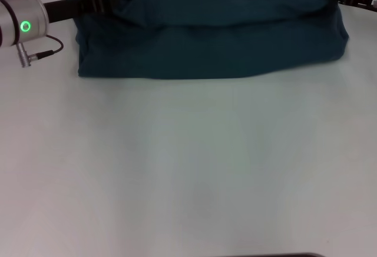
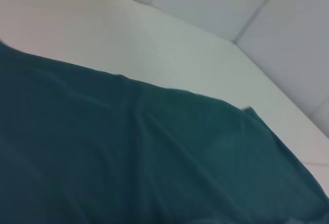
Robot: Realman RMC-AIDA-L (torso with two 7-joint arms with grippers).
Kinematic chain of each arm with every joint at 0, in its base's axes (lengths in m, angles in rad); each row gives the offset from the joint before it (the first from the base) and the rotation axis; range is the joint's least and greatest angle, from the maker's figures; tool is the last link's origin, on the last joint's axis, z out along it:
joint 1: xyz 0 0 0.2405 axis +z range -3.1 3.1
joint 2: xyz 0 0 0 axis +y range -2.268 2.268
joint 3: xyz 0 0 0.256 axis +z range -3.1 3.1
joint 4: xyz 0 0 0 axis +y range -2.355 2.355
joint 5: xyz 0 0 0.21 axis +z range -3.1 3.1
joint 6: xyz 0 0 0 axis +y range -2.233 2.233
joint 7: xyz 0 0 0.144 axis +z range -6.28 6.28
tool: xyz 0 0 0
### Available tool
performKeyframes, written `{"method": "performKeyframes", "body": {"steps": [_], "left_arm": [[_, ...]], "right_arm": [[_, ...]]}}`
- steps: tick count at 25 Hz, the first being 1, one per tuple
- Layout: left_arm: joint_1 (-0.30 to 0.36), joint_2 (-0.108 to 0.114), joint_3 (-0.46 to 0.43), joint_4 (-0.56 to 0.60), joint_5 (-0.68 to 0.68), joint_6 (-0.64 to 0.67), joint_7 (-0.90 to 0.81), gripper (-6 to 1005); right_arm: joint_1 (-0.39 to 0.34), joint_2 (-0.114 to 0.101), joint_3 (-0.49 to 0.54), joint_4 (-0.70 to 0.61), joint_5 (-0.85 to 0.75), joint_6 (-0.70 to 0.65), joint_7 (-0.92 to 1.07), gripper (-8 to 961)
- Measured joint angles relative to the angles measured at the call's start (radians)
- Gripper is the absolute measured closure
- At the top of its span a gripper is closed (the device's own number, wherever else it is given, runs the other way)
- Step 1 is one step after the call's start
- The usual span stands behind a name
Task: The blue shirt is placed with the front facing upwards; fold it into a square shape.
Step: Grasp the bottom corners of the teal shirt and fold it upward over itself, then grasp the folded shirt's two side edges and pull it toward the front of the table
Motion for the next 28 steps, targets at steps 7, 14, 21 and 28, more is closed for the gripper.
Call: {"method": "performKeyframes", "body": {"steps": [7,14,21,28], "left_arm": [[0.009,-0.001,0.02,-0.04,0.001,0.04,-0.011,826],[0.071,-0.007,0.013,-0.167,-0.006,0.122,-0.049,607],[0.109,-0.02,0.015,-0.234,-0.01,0.177,-0.076,325],[0.126,-0.025,0.016,-0.261,-0.01,0.209,-0.078,112]], "right_arm": [[0.002,-0.006,-0.031,-0.013,0.0,-0.009,0.01,861],[-0.027,-0.006,-0.023,-0.075,0.005,-0.062,0.025,442],[-0.079,0.018,-0.03,-0.161,0.05,-0.147,0.02,151],[-0.109,-0.01,-0.068,-0.18,0.016,-0.213,0.082,120]]}}
